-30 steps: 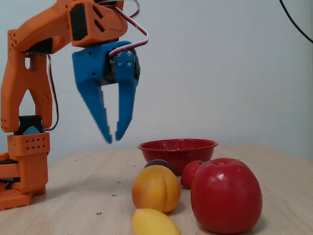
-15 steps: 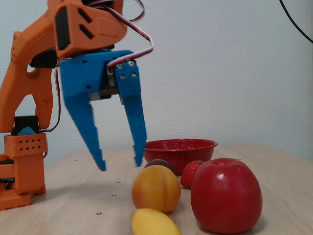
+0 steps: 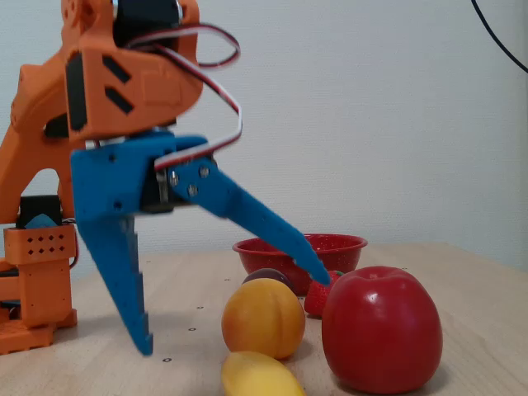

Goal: Put the banana in the red bowl.

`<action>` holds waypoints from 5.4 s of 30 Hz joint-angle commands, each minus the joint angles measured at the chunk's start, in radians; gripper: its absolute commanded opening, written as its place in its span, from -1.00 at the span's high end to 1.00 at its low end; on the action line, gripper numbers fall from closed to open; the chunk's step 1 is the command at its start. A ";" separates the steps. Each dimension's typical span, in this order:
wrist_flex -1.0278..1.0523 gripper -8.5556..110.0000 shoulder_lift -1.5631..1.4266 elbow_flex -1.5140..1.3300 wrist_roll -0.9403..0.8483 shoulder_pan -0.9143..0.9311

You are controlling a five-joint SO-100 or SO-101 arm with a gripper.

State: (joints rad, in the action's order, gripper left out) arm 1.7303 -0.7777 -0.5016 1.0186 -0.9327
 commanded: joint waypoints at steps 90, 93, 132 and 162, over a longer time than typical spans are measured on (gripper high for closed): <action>-0.328 0.38 0.201 0.041 -0.110 0.051; -0.328 0.43 0.201 0.040 -0.104 0.051; 0.156 0.85 -0.276 0.222 -0.276 0.173; -0.071 0.85 -1.239 -0.738 -0.746 1.170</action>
State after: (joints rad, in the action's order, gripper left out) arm 1.7227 -1.9512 -1.2655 0.2930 0.2056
